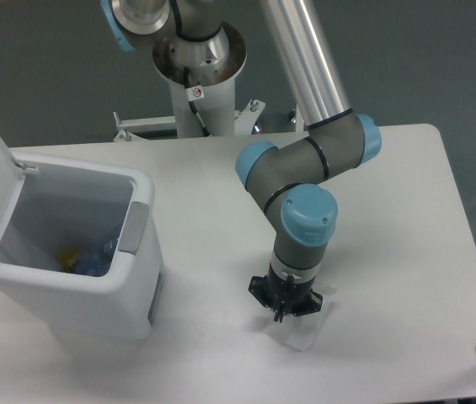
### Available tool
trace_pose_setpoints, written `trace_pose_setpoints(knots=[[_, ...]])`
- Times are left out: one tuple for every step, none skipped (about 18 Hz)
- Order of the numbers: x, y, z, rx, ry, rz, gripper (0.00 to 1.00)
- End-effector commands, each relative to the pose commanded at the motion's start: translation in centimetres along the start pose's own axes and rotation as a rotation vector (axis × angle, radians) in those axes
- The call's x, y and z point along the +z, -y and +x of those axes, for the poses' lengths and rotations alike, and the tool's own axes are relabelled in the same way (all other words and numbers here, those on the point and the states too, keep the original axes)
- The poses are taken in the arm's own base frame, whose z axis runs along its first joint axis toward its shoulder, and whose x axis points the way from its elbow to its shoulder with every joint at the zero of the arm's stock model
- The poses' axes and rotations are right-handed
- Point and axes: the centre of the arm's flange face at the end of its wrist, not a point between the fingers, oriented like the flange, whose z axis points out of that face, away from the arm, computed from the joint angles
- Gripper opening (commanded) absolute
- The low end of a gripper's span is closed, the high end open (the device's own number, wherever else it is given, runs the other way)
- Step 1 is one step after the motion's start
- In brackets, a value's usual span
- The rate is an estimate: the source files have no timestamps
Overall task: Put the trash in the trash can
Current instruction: 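Close the gripper on the clear plastic bag and lift it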
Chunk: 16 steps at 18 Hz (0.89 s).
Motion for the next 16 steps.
trace_pose_setpoints(knots=[[-0.2,0.1,0.0,0.0,0.0,0.004,0.0],[-0.3,0.1,-0.1,-0.001,0.0,0.009,0.0],[-0.5,0.2,-0.1,-0.002,0.001,0.012,0.0],[-0.8,0.3,-0.2,-0.004,0.004,0.017,0.0],[-1.1,0.7,-0.3,-0.028,0.006,0.027,0.0],[-1.6,1.0,-0.6,-0.049,0.007,0.041,0.0],[-2.1,1.4,-0.8,-0.071,0.002,0.061,0.0],[-2.5,1.8,-0.8,-0.095,-0.011,0.084,0.0],[-2.9,2.2,-0.9,-0.115,-0.027,0.109,0.0],[-3.6,2.6,-1.2,-0.147,-0.045,0.141,0.0],[-4.1,2.9,-1.3,-0.169,-0.05,0.155,0.0],[-4.9,3.2,-1.4,-0.184,-0.049,0.171,0.0],[-6.1,3.5,-1.5,-0.199,-0.047,0.194,0.0],[-7.1,3.7,-1.5,-0.212,-0.056,0.218,0.0],[-8.5,4.2,-1.3,-0.222,-0.076,0.257,0.0],[-9.7,4.2,-1.2,-0.232,-0.085,0.281,0.0]])
